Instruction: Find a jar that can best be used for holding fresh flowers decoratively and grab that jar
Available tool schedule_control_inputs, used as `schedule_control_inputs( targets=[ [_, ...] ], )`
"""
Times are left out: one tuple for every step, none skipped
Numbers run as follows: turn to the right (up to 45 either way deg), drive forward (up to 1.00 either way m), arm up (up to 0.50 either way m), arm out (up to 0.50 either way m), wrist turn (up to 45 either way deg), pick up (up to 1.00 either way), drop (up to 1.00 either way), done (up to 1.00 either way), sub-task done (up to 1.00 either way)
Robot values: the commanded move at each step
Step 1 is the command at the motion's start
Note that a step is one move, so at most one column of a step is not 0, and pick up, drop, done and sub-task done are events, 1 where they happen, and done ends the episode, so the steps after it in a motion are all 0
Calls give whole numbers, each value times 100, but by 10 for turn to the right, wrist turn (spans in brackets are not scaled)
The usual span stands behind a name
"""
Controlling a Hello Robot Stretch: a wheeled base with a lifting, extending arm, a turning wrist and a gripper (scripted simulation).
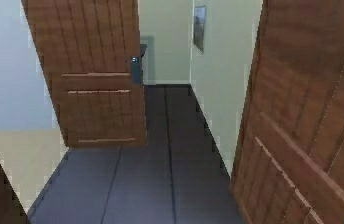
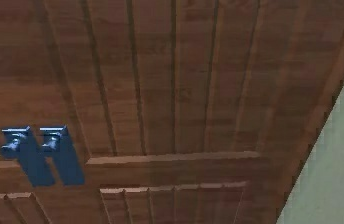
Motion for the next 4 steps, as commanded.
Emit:
schedule_control_inputs(
  targets=[
    [0, 100, 0, 0, 0, 0, 0, 0, 0],
    [-30, 0, 0, 0, 0, 0, 0, 0, 0],
    [0, 100, 0, 0, 0, 0, 0, 0, 0],
    [-30, 0, 0, 0, 0, 0, 0, 0, 0]
  ],
)
